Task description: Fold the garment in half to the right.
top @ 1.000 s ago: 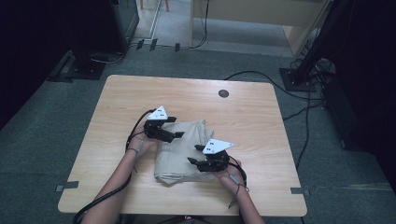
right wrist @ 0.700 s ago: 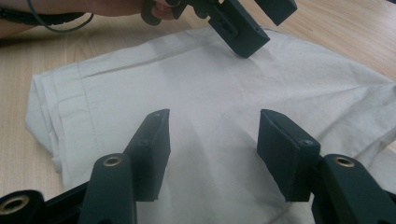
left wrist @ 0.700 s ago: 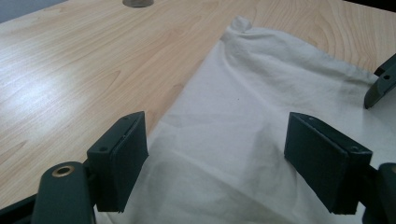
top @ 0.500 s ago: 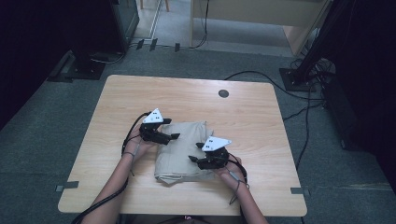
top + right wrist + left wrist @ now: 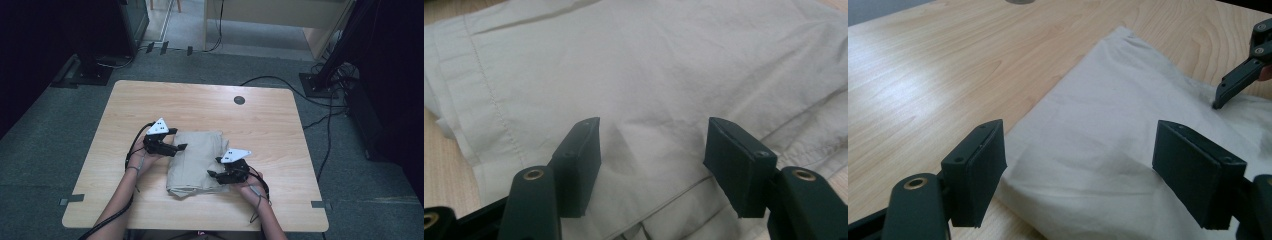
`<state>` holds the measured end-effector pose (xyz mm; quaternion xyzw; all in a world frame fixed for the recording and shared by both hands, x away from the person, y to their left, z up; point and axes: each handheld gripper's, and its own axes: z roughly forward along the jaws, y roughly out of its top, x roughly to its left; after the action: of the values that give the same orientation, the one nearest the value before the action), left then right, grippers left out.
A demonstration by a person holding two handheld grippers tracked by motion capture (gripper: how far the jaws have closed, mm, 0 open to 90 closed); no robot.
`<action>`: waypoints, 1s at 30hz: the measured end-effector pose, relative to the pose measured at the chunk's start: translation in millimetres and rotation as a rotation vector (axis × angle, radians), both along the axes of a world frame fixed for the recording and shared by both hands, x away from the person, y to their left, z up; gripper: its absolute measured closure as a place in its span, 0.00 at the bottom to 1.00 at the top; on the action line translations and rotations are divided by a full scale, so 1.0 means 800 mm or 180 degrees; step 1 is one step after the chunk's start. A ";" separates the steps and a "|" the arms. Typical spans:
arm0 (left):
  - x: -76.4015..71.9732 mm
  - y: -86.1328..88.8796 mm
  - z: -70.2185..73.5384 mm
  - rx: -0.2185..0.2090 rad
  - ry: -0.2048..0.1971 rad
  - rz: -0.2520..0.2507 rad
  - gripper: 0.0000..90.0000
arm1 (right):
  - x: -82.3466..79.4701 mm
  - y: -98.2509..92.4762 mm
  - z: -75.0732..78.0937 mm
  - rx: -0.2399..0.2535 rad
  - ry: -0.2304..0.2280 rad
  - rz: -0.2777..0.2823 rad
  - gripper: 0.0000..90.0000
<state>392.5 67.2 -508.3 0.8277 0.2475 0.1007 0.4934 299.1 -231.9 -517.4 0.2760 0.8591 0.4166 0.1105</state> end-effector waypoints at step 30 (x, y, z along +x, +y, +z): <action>0.000 0.016 -0.012 0.0206 0.0068 0.0081 0.24 | 0.001 -0.005 0.008 0.0144 -0.0154 -0.0079 0.36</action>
<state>392.3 80.4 -517.8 0.8411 0.2598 0.1061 0.4624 299.6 -236.0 -511.3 0.2788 0.8431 0.4411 0.1302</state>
